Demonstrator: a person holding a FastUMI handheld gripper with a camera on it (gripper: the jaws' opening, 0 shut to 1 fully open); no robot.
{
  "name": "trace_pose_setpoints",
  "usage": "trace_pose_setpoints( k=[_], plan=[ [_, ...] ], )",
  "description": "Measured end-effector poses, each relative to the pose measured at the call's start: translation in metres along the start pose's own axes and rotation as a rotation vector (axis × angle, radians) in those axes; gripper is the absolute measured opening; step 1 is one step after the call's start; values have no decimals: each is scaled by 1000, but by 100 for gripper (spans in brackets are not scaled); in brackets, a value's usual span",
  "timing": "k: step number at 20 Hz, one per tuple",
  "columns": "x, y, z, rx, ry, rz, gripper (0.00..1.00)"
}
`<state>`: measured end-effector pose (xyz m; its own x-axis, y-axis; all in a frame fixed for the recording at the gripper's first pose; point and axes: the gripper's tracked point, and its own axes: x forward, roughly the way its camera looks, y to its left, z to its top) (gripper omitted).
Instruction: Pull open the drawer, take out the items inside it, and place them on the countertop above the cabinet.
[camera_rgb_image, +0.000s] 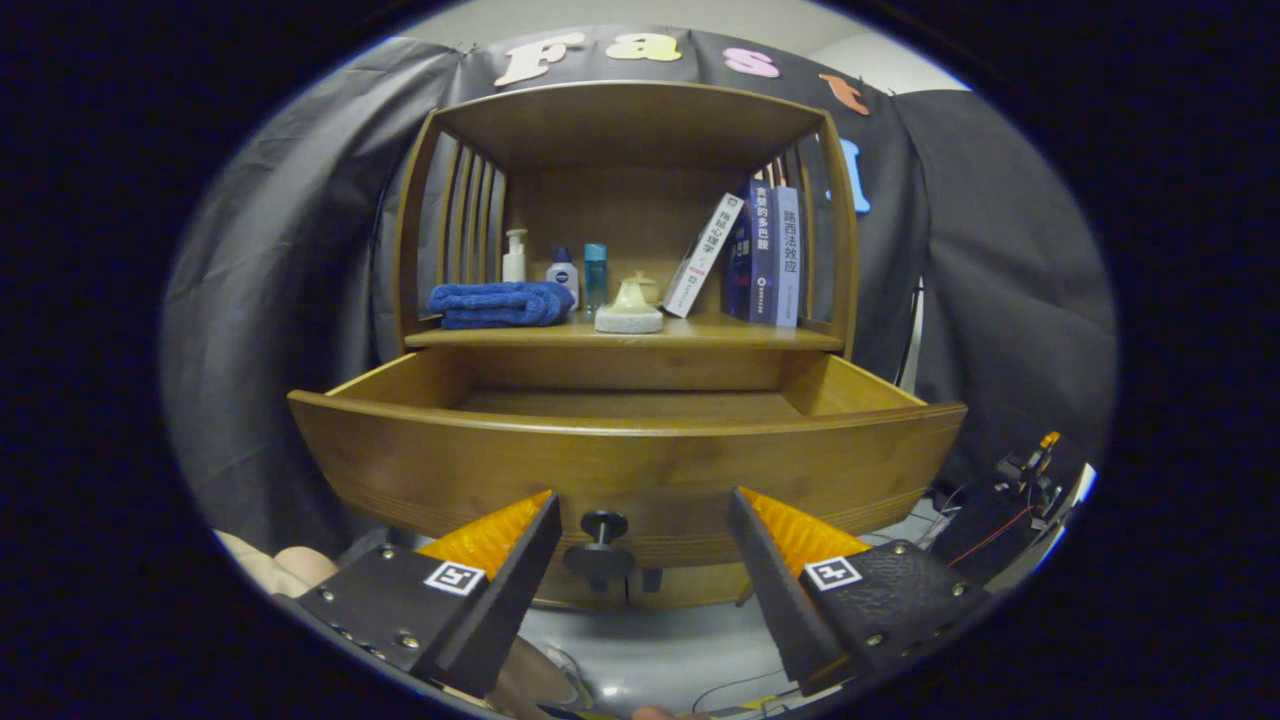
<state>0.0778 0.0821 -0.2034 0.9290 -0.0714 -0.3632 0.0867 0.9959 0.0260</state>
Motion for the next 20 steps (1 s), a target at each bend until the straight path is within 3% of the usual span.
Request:
trace_pose_setpoints(
  k=[20],
  plan=[
    [18,5,-2,-18,-14,-8,98]
  ],
)
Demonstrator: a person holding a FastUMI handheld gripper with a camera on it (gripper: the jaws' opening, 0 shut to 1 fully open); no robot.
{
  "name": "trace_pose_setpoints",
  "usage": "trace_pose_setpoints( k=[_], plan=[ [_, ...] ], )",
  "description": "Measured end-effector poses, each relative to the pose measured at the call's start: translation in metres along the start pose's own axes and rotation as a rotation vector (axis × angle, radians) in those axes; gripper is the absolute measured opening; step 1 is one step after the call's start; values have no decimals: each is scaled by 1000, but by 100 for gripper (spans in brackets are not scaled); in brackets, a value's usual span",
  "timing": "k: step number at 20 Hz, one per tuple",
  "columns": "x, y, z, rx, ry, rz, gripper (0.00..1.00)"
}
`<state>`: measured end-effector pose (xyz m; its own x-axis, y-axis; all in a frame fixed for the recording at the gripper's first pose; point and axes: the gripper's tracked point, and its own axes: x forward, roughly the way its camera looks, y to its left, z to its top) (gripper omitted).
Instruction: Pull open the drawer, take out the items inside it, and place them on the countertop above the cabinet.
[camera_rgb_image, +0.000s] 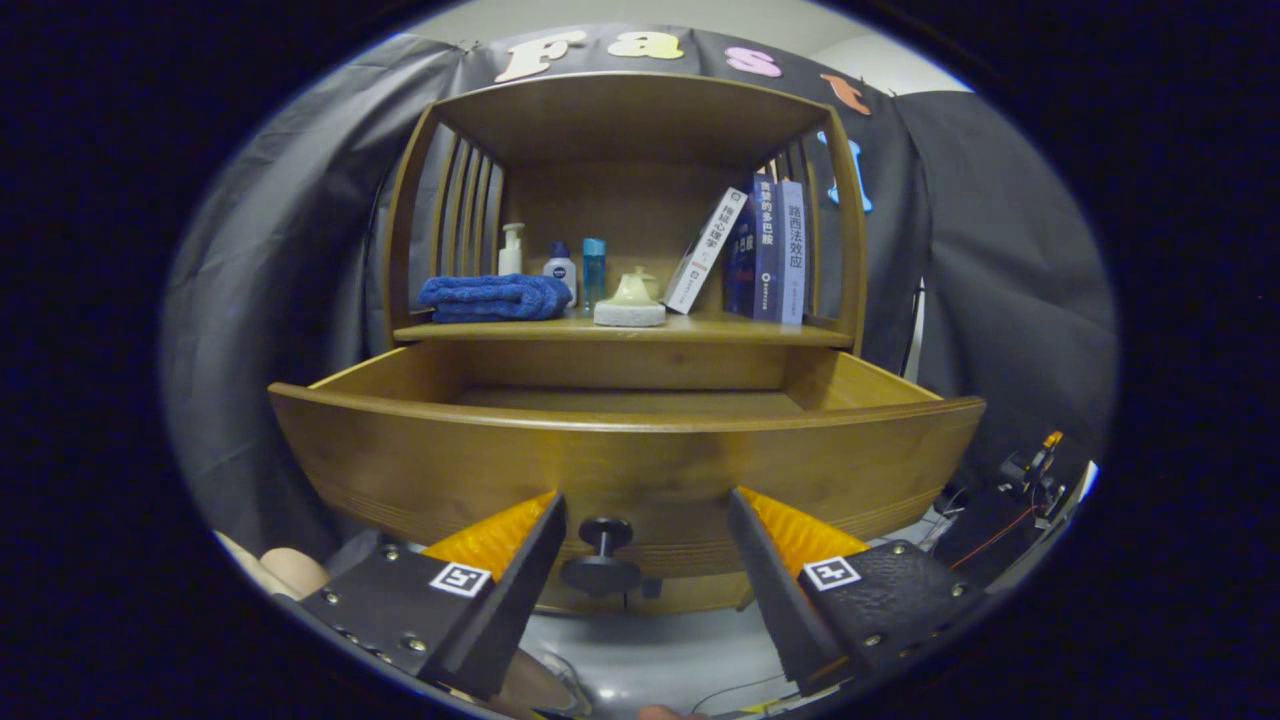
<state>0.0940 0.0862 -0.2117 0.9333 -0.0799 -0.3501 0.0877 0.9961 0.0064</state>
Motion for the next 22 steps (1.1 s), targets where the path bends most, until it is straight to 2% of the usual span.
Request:
trace_pose_setpoints(
  k=[6,12,22],
  plan=[
    [5,-5,5,-27,3,-42,98],
    [21,-6,9,-19,19,-45,98],
    [76,1,27,-45,14,-52,96]
  ],
)
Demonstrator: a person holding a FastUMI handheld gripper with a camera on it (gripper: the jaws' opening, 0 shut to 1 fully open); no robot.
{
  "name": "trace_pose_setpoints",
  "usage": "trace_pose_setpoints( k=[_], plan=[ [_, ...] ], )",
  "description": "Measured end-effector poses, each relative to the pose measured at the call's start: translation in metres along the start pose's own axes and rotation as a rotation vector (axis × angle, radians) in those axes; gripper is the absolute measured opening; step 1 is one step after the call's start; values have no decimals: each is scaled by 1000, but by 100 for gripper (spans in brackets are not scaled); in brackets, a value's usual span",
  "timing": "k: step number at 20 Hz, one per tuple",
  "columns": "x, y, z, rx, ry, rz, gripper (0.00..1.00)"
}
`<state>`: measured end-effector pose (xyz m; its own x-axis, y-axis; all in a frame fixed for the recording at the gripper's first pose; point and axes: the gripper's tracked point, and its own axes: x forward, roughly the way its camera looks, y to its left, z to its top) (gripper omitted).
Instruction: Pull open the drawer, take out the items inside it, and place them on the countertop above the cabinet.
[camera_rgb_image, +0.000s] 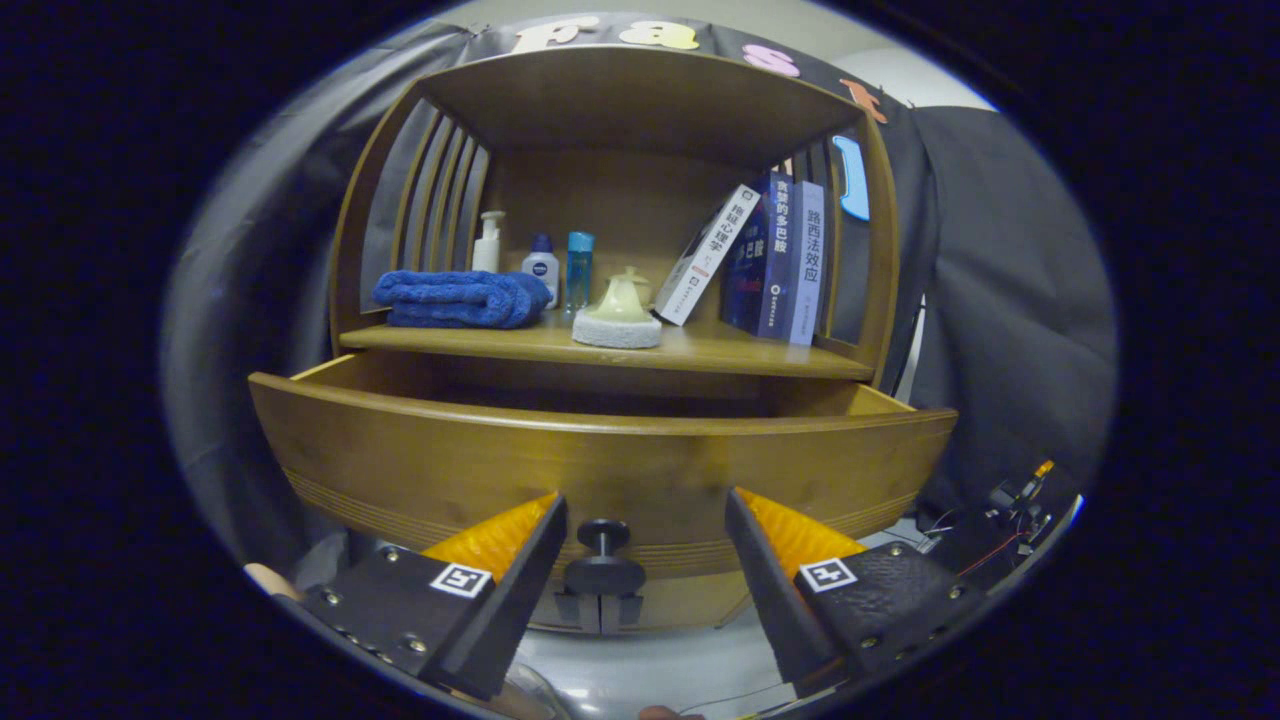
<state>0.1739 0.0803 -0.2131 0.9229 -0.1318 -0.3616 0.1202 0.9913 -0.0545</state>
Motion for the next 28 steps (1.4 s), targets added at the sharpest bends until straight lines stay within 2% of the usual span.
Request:
trace_pose_setpoints(
  k=[7,28],
  plan=[
    [33,4,11,-70,-12,-4,97],
    [92,13,25,-92,-14,-16,97]
  ],
)
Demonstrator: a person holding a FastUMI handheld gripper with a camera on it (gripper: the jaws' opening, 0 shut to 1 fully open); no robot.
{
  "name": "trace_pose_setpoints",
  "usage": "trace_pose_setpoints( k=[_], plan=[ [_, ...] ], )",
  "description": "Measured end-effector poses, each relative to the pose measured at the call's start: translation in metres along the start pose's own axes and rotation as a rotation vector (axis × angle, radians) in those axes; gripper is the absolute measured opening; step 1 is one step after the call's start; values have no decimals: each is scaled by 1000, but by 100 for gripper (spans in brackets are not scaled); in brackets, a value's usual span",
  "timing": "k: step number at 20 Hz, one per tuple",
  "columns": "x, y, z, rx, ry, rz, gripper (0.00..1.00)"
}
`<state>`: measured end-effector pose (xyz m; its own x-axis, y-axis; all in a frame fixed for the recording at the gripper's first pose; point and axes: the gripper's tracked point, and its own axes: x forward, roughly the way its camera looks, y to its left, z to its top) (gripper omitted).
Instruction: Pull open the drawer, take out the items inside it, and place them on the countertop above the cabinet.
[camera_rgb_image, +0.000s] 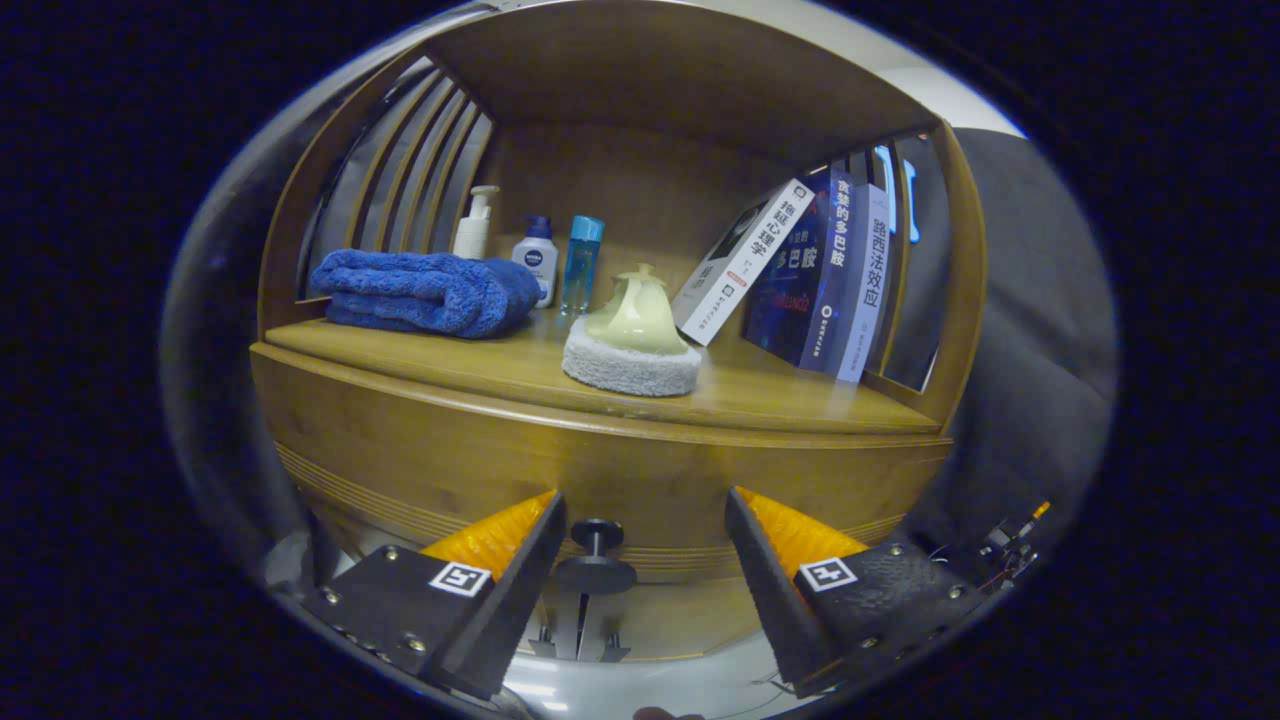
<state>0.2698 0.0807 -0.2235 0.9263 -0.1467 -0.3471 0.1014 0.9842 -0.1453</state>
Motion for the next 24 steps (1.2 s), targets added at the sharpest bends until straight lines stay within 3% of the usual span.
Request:
trace_pose_setpoints(
  k=[12,24],
  plan=[
    [-16,-6,5,4,-31,17,97],
    [-129,-51,76,53,-243,94,96]
  ],
)
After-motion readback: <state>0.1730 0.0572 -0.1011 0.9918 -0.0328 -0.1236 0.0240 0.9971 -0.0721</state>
